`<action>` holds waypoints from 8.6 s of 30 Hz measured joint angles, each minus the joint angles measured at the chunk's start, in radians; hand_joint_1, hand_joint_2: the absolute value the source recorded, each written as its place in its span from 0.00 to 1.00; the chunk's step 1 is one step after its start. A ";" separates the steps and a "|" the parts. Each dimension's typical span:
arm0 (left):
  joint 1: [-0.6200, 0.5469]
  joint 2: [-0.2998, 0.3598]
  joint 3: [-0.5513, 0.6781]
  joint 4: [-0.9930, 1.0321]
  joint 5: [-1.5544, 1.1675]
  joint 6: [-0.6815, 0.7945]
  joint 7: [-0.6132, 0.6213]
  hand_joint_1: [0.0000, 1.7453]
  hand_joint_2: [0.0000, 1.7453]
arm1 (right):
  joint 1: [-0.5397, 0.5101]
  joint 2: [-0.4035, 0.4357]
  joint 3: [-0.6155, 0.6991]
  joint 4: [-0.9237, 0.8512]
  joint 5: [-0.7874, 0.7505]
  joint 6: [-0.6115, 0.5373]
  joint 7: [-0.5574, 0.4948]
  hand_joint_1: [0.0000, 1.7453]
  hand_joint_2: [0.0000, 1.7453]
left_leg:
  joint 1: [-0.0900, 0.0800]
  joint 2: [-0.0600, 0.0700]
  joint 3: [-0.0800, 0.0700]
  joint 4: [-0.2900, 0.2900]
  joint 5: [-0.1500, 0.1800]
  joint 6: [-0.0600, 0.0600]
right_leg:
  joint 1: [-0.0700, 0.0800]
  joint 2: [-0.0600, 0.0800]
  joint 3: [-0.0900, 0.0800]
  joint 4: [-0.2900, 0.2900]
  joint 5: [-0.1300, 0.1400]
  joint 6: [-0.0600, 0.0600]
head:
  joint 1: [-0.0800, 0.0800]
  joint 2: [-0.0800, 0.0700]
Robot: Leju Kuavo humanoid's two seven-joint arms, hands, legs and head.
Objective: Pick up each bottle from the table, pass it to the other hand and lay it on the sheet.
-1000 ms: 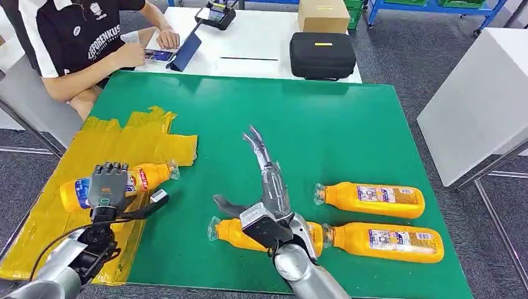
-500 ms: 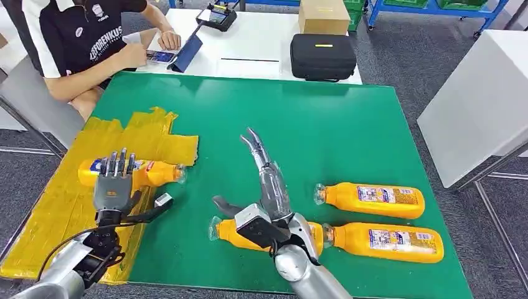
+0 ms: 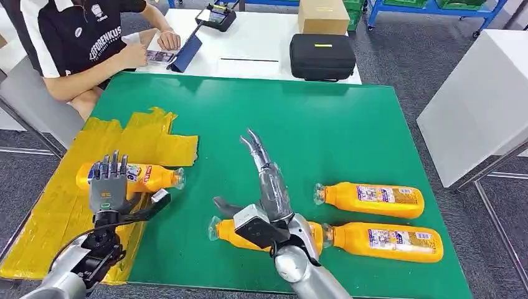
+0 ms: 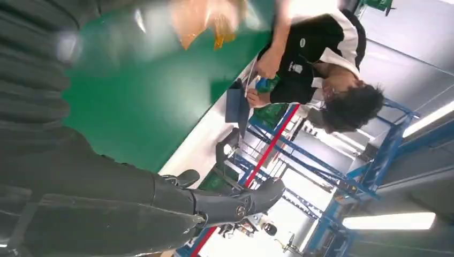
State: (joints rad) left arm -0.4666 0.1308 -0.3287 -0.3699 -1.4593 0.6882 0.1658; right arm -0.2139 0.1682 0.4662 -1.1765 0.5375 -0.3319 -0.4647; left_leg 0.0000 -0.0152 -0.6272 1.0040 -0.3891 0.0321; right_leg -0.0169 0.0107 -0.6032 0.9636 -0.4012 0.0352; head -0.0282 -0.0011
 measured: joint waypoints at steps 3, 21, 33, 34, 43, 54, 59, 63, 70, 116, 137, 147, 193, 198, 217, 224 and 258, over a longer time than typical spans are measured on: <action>0.027 -0.030 0.140 -0.042 0.120 0.000 -0.204 0.00 1.00 | 0.004 -0.005 0.000 -0.006 0.028 -0.015 0.011 0.00 1.00 | 0.000 0.000 -0.001 0.000 0.000 0.000 | 0.000 0.000 -0.001 0.000 0.001 0.001 | 0.000 0.000; 0.246 -0.157 0.387 -0.695 1.377 -0.885 -0.870 0.00 1.00 | 0.059 -0.164 0.001 -0.138 0.473 0.017 0.216 0.00 1.00 | -0.001 0.003 -0.007 0.000 -0.001 0.000 | 0.000 0.000 -0.007 0.000 0.002 0.000 | 0.000 0.000; 0.278 -0.190 0.374 -0.830 1.407 -0.972 -0.870 0.00 1.00 | -0.036 -0.202 0.026 -0.060 0.576 0.256 0.353 0.00 1.00 | 0.000 0.004 -0.007 0.000 0.000 0.000 | 0.000 0.001 -0.007 0.000 0.003 0.000 | 0.000 0.000; 0.278 -0.191 0.374 -0.834 1.407 -0.977 -0.870 0.00 1.00 | -0.047 -0.207 0.036 -0.038 0.576 0.273 0.341 0.00 1.00 | 0.000 0.004 -0.007 0.000 0.000 0.000 | 0.000 0.001 -0.007 0.000 0.003 0.000 | 0.000 0.000; 0.289 -0.216 0.376 -0.867 1.414 -1.015 -0.870 0.00 1.00 | -0.114 -0.224 0.139 0.153 0.627 0.312 0.316 0.00 1.00 | 0.000 0.004 -0.007 0.000 0.000 0.000 | 0.000 0.001 -0.007 0.000 0.002 0.000 | 0.000 0.000; 0.290 -0.224 0.376 -0.874 1.406 -1.023 -0.870 0.00 1.00 | -0.147 -0.221 0.167 0.207 0.631 0.316 0.316 0.00 1.00 | 0.000 0.004 -0.005 0.000 0.000 0.000 | 0.001 0.001 -0.006 0.000 0.002 -0.001 | 0.000 0.000; 0.290 -0.224 0.376 -0.875 1.405 -1.023 -0.870 0.00 1.00 | -0.147 -0.221 0.167 0.207 0.632 0.317 0.316 0.00 1.00 | 0.000 0.004 -0.005 0.000 0.000 0.000 | 0.001 0.001 -0.006 0.000 0.002 -0.001 | 0.000 0.000; 0.290 -0.225 0.376 -0.876 1.399 -1.023 -0.870 0.00 1.00 | -0.150 -0.222 0.176 0.214 0.639 0.325 0.302 0.00 1.00 | 0.000 0.005 -0.004 0.000 0.000 0.000 | 0.001 0.001 -0.005 0.000 0.002 -0.001 | 0.000 0.000; 0.292 -0.233 0.376 -0.877 1.383 -1.002 -0.870 0.00 1.00 | -0.122 -0.227 0.197 0.205 0.610 0.196 0.282 0.00 1.00 | 0.002 0.007 0.001 0.000 -0.001 -0.002 | 0.003 0.004 -0.002 -0.001 0.003 -0.002 | 0.000 0.000; 0.273 -0.243 0.376 -0.821 1.381 -0.954 -0.869 0.00 1.00 | 0.037 -0.279 0.117 -0.079 0.519 0.317 0.094 0.00 1.00 | 0.002 0.004 -0.009 0.000 0.000 -0.003 | 0.003 0.002 -0.008 0.000 0.003 -0.002 | 0.000 0.000; 0.274 -0.243 0.379 -0.802 1.381 -0.969 -0.869 0.00 1.00 | 0.085 -0.331 0.111 -0.054 0.586 0.327 0.218 0.00 1.00 | 0.002 0.004 -0.009 0.000 0.000 -0.003 | 0.003 0.002 -0.008 0.000 0.002 -0.002 | 0.000 0.000; 0.286 -0.243 0.393 -0.802 1.374 -0.969 -0.869 0.00 1.00 | 0.066 -0.312 0.080 0.010 0.662 0.323 0.319 0.00 1.00 | 0.002 0.004 -0.009 0.000 0.000 -0.003 | 0.003 0.002 -0.008 0.000 0.003 -0.002 | 0.000 0.000; 0.300 -0.272 0.403 -0.823 1.401 -1.062 -0.869 0.00 1.00 | -0.070 -0.231 -0.020 0.333 0.759 0.265 0.407 1.00 1.00 | 0.002 0.004 -0.005 0.000 0.001 -0.002 | 0.003 0.002 -0.006 0.000 0.003 -0.003 | 0.000 0.000; 0.300 -0.273 0.403 -0.823 1.398 -1.061 -0.869 0.00 1.00 | -0.071 -0.226 -0.020 0.342 0.751 0.218 0.409 1.00 1.00 | 0.002 0.004 -0.005 0.000 0.001 -0.001 | 0.003 0.002 -0.005 0.000 0.004 -0.003 | 0.000 0.000; 0.385 -0.288 0.416 -0.908 1.392 -1.027 -0.870 0.00 1.00 | 0.024 -0.104 -0.185 0.083 0.552 -0.152 0.264 1.00 1.00 | 0.002 0.005 -0.010 0.000 0.001 -0.003 | 0.003 0.002 -0.010 0.000 0.004 -0.003 | 0.000 0.000; 0.382 -0.291 0.401 -0.907 1.384 -1.030 -0.870 0.00 1.00 | 0.050 -0.065 -0.238 0.010 0.367 -0.218 0.120 1.00 1.00 | 0.002 0.005 -0.010 0.000 0.001 -0.002 | 0.003 0.002 -0.010 0.000 0.004 -0.003 | 0.000 0.000; 0.123 -0.329 0.110 -0.641 1.470 -1.055 -0.678 0.00 1.00 | 0.023 0.048 -0.141 0.156 0.058 -0.009 -0.089 1.00 1.00 | 0.002 0.005 -0.011 0.000 0.001 -0.003 | 0.003 0.002 -0.011 0.000 0.004 -0.003 | 0.000 0.000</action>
State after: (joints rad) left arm -0.3432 -0.1984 -0.2186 -1.0105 0.0107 -0.3670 -0.5127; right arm -0.1914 0.2159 0.3250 -1.0200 0.5959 -0.3410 -0.5539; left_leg 0.0020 -0.0103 -0.6381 1.0043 -0.3884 0.0294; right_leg -0.0139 0.0129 -0.6141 0.9636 -0.3968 0.0322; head -0.0282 -0.0011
